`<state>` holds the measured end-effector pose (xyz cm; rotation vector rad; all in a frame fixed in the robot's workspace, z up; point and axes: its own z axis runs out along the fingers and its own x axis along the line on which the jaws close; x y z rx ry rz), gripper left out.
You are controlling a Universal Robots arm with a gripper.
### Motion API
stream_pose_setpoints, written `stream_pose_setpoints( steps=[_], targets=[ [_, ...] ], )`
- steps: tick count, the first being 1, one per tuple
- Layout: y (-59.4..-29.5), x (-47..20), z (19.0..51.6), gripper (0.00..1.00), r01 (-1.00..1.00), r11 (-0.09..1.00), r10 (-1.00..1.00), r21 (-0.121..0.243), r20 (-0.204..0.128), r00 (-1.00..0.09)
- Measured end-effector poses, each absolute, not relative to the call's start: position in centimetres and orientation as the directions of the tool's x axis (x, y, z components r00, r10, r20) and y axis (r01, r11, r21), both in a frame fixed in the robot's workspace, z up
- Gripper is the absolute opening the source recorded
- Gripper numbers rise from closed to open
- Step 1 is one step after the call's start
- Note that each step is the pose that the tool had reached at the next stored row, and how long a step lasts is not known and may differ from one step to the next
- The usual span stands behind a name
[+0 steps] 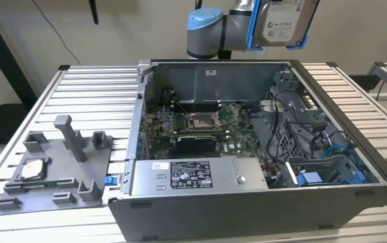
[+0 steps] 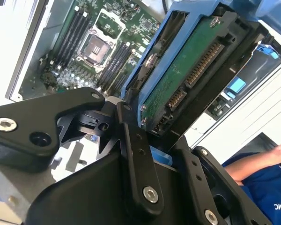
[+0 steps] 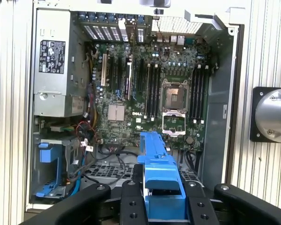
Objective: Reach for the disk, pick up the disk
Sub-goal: 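Pick up the disk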
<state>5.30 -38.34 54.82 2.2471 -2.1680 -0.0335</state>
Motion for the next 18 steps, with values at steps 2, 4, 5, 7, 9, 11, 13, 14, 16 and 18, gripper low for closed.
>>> stream_pose_setpoints(
  steps=[2, 4, 5, 7, 9, 11, 13, 14, 16, 18],
  targets=[
    [-38.3, 5.3, 54.8, 0.0, -0.999, -0.036, -0.999, 0.029, -0.002, 0.036],
    [-38.4, 5.3, 54.8, 0.0, -0.999, -0.036, -0.999, 0.029, -0.002, 0.036],
    [-38.4, 5.3, 54.8, 0.0, -0.999, -0.036, -0.999, 0.029, -0.002, 0.036],
    [-38.4, 5.3, 54.8, 0.0, -0.999, -0.036, -0.999, 0.029, -0.002, 0.036],
    [-38.5, 5.3, 54.8, 0.0, -0.999, -0.036, -0.999, 0.029, -0.002, 0.036],
    [-38.6, 5.3, 54.8, 0.0, -0.999, -0.036, -0.999, 0.029, -0.002, 0.036],
    [-38.9, 5.3, 54.8, 0.0, -0.999, -0.036, -0.999, 0.029, -0.002, 0.036],
    [-39.0, 5.4, 54.8, 0.0, -0.999, -0.036, -0.999, 0.029, -0.002, 0.036],
    [-39.3, 5.4, 54.8, 0.0, -0.999, -0.036, -0.999, 0.029, -0.002, 0.036],
    [-39.7, 5.4, 54.8, 0.0, -0.999, -0.036, -0.999, 0.029, -0.002, 0.036]
  ],
)
